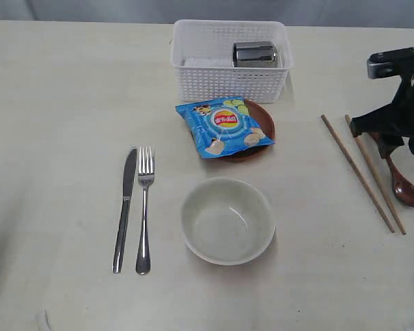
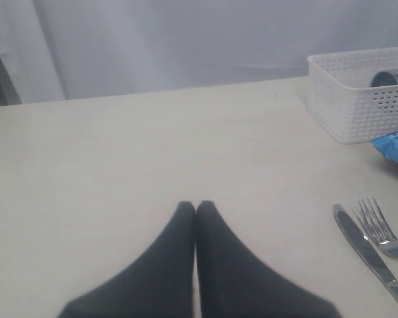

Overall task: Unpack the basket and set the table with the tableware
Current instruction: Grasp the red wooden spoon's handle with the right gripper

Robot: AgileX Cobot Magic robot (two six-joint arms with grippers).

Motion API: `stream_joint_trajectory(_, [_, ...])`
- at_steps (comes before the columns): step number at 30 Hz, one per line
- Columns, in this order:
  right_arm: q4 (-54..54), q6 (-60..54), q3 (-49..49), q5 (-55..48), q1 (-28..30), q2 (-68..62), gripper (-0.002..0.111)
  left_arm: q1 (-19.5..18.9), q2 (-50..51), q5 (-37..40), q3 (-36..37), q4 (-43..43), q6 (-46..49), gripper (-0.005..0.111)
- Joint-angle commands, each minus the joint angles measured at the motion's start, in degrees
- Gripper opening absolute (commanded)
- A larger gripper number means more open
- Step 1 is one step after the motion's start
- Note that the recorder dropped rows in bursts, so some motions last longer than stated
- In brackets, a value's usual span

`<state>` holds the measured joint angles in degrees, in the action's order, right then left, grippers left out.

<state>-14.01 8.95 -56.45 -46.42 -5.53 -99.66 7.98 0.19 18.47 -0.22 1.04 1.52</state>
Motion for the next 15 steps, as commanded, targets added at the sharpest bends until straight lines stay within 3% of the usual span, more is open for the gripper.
stream_joint_trajectory(1, [0.93, -0.95, -2.35, 3.78, 3.76, -4.93, 0.046, -0.05, -0.19, -0.1, 0.22, 0.1, 0.22, 0.0])
stream_joint_trajectory(10, [2.58, -4.53, -3.03, 7.65, 4.95, -10.79, 0.045, -0.05, -0.19, -0.1, 0.22, -0.3, 0.22, 0.0])
stream_joint_trajectory(15, [2.41, -4.53, -3.03, 8.42, 4.95, -12.92, 0.023, -0.05, -0.19, -0.1, 0.22, -0.3, 0.22, 0.0])
